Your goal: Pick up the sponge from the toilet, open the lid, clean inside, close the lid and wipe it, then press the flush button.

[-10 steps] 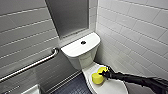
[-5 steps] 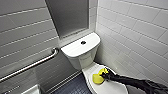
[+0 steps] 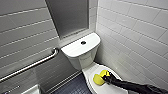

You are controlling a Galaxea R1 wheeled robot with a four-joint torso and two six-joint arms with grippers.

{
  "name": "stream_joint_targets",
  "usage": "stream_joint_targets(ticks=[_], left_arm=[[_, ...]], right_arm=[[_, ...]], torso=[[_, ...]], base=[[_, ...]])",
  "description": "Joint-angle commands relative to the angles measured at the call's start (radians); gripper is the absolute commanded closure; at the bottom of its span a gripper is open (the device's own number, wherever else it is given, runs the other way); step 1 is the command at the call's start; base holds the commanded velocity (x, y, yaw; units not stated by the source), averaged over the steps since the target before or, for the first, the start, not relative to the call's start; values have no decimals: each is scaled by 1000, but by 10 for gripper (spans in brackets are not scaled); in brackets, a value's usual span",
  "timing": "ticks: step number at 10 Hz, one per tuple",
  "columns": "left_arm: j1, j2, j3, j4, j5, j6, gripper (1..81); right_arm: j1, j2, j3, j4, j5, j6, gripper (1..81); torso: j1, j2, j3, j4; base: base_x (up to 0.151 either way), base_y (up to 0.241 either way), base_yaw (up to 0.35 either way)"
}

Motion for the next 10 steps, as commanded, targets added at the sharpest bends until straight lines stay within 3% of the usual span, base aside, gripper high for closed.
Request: stream_joint_targets(ticks=[1,6,10], left_arm=[[20,-26,33,-11,74,0,10],[17,-82,105,-11,74,-1,10],[18,-75,110,-8,74,0,10]], right_arm=[[-28,-174,133,20,-114,4,811],[-138,-293,244,24,-80,4,811],[-239,-492,447,29,-34,6,811]], torso=[[0,0,0,0],[0,0,0,0],[0,0,0,0]], base=[[0,0,0],[0,0,0],[0,0,0]])
